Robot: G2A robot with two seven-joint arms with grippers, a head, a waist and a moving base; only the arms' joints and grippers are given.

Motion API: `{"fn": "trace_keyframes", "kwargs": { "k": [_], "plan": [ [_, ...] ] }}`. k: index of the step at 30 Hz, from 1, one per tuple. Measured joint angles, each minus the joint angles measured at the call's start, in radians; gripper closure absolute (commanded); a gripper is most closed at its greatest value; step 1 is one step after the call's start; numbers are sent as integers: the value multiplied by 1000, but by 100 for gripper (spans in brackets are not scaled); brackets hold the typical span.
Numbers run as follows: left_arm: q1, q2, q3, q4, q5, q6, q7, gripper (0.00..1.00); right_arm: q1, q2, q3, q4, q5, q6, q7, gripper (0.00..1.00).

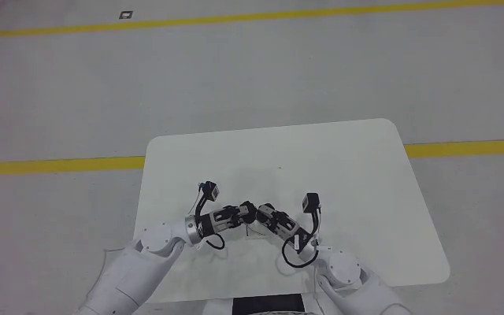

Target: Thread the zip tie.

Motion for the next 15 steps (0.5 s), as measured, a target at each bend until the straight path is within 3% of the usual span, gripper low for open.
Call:
{"fn": "trace_keyframes", "kwargs": {
  "k": [15],
  "plan": [
    [-12,-1,6,10,-4,12,0,100,2,-4,6,-2,-5,9,2,100]
  ]
}}
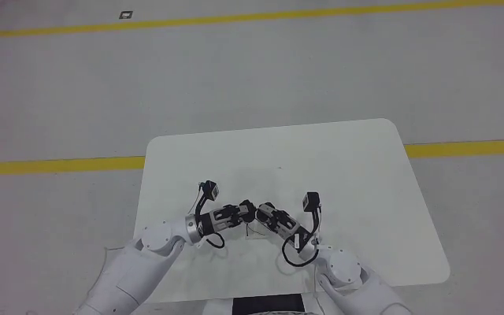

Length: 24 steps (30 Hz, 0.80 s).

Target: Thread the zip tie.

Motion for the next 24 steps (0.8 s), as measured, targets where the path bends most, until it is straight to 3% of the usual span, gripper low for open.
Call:
{"fn": "trace_keyframes", "kwargs": {
  "k": [1,2,3,11,24],
  "plan": [
    [-1,0,0,1,0,1,0,100,0,0,1,0,0,0,0,93],
    [-2,0,1,1,0,1,0,100,0,0,1,1,1,0,0,52],
    [-3,0,1,2,1,2,0,100,1,-1,3,1,2,0,-1,0],
    [-3,2,-8,12,-4,-5,-4,100,-7,1,35,1,18,-7,-10,0],
    [25,17,-51,0,-18,-33,-43,100,-22,6,77,-2,30,-4,-10,0]
  ]
}}
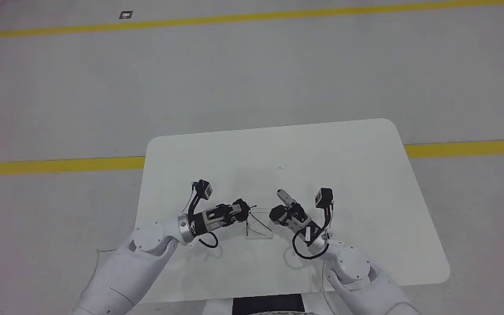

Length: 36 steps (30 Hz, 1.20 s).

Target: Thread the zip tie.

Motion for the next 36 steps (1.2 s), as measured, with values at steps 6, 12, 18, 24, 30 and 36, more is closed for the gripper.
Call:
{"fn": "trace_keyframes", "kwargs": {
  "k": [6,12,18,24,30,36],
  "plan": [
    [0,0,0,0,0,0,1,100,0,0,0,0,0,0,0,0],
    [-4,0,2,18,15,18,17,100,6,2,-2,2,-22,23,21,0],
    [-9,14,-29,92,-44,-8,-155,100,31,17,4,10,-70,117,211,0],
    [-23,23,-40,153,-100,-14,-346,100,71,23,-15,14,-95,168,350,0],
    [-46,27,-35,203,-120,-14,-477,100,87,22,-27,20,-96,170,383,0],
    [-45,26,-34,200,-119,-12,-469,100,87,21,-33,21,-80,168,394,0]
  ]
}}
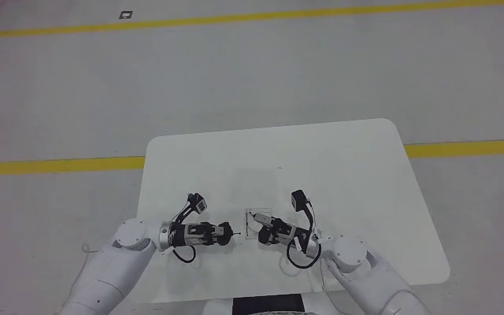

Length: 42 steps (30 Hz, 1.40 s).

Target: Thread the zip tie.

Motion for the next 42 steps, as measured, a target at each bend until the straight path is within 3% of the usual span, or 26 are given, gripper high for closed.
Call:
{"fn": "trace_keyframes", "kwargs": {
  "k": [5,11,16,22,23,24,31,36,42],
  "plan": [
    [-2,-1,20,-9,25,19,24,100,31,0,-12,68,122,-19,161,0],
    [-13,3,24,19,-32,21,-70,100,72,-1,-36,141,173,-68,303,0],
    [-19,17,68,-15,-21,11,-71,100,75,-1,-38,143,173,-70,312,0],
    [-19,18,69,-15,-19,10,-71,100,72,-2,-44,137,187,-63,293,2],
    [-19,18,69,-15,-19,10,-71,100,73,-2,-47,137,193,-62,295,23],
    [-19,18,69,-15,-19,10,-71,100,74,-2,-48,138,197,-62,297,53],
    [-19,18,69,-15,-19,10,-71,100,79,-2,-65,148,206,-58,303,92],
    [-19,18,69,-15,-19,10,-71,100,86,-4,-78,164,224,-57,302,99],
    [-19,18,69,-15,-19,10,-71,100,94,-5,-93,179,231,-54,299,96]
  ]
}}
